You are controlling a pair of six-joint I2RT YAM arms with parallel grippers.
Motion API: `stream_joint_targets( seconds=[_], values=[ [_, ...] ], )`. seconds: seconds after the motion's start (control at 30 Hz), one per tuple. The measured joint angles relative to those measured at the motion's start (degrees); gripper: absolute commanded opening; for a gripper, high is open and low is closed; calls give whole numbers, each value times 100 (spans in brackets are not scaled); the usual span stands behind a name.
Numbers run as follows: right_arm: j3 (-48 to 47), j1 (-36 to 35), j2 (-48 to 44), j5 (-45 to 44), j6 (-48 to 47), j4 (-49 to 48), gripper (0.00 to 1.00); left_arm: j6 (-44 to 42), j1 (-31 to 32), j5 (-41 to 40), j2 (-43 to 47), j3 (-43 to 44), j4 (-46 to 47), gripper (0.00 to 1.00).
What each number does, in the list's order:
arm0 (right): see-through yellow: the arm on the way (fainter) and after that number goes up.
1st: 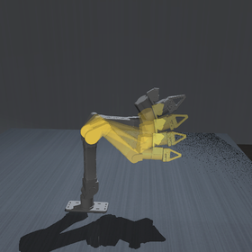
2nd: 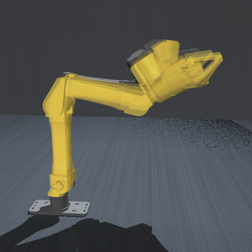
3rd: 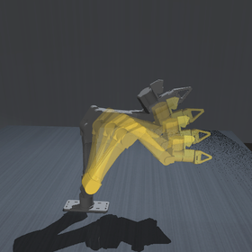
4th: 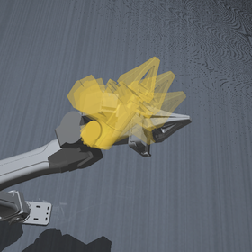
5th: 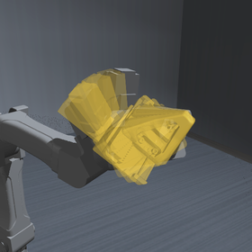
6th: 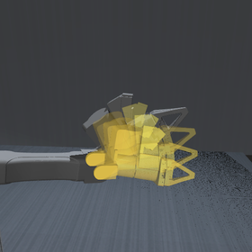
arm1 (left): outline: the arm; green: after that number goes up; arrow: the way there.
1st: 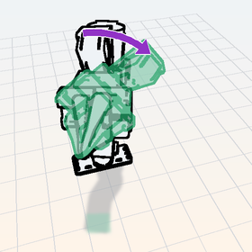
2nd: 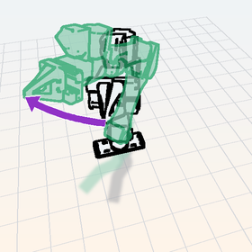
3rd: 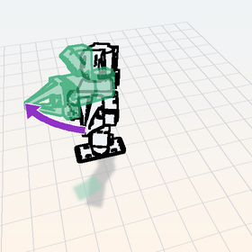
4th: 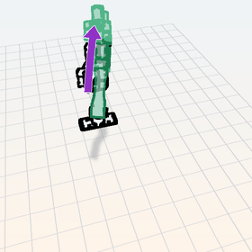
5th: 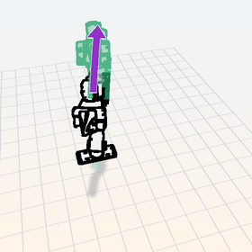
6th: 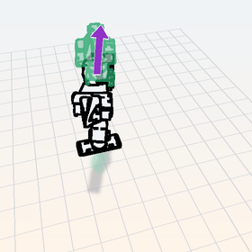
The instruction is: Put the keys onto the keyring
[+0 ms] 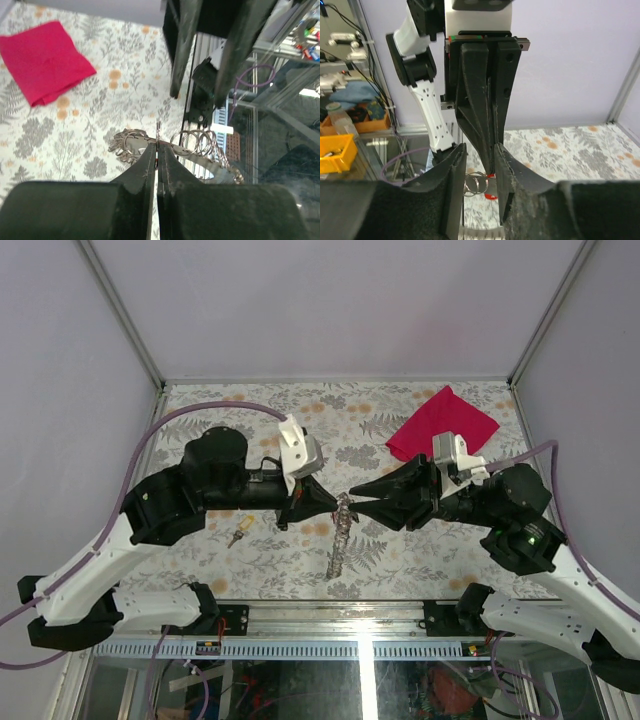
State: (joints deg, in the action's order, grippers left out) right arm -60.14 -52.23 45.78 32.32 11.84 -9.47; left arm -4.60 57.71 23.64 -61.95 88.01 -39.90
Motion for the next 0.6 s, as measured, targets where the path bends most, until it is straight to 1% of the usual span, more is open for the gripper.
stream_joint_targets(
  seconds=[0.13,0.3,0.43,0.6],
  values=[
    [-420,0,79,-68,-358,844,39,-98,0,-195,-389,494,-841,0],
    [-713,0,297,-190,-616,1617,40,-61,0,-525,-660,798,-1495,0],
    [-719,0,485,-188,-704,1985,40,35,0,-763,-765,975,-1740,0],
    [-719,0,734,-160,-730,2214,40,55,0,-763,-828,1078,-1906,0]
  ],
)
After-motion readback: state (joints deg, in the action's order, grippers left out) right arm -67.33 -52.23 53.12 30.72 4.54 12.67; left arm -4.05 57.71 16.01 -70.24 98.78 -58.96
